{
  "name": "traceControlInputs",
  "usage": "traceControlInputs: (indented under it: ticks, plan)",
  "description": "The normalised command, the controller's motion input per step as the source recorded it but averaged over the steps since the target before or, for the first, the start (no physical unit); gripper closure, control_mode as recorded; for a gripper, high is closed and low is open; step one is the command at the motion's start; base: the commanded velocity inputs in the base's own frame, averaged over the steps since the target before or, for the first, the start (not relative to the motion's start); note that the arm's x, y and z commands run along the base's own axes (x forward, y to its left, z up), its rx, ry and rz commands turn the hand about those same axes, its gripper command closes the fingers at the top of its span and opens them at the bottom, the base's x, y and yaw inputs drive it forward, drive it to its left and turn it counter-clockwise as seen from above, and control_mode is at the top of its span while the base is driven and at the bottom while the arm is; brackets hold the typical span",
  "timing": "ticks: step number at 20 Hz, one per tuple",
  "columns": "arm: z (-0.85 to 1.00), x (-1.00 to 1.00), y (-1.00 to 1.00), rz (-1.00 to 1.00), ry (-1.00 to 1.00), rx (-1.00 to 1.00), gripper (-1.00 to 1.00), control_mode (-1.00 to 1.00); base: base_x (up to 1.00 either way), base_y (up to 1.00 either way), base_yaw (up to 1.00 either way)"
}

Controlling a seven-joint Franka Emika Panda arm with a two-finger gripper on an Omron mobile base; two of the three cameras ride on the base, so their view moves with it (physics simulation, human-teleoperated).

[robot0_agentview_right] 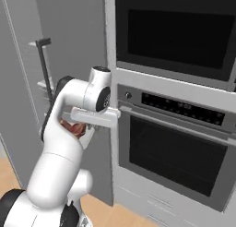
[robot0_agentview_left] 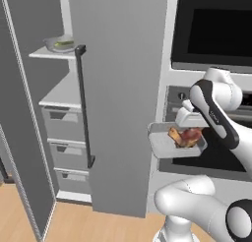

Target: Take the meat container that has the steak and place it on the second highest rack of the freezer. Then take the vegetable container that has the cucumber and mushroom and place it on the highest rack of the freezer.

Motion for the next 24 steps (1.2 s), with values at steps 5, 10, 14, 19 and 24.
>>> traceControlInputs:
  ticks: [5, 10, 14, 19, 24]
  plan:
    - [0.00, 0.00, 0.00, 0.00, 0.00, 0.00, 1.00, 1.00, 0.00, 0.98, -0.20]
    - [0.00, 0.00, 0.00, 0.00, 0.00, 0.00, 1.00, 1.00, 0.00, 0.99, -0.16]
    - [0.00, 0.00, 0.00, 0.00, 0.00, 0.00, 1.00, 1.00, 0.00, 0.79, -0.12]
    - [0.00, 0.00, 0.00, 0.00, 0.00, 0.00, 1.00, 1.00, 0.06, 0.48, -0.14]
    - [0.00, 0.00, 0.00, 0.00, 0.00, 0.00, 1.00, 1.00, 0.26, 0.30, -0.11]
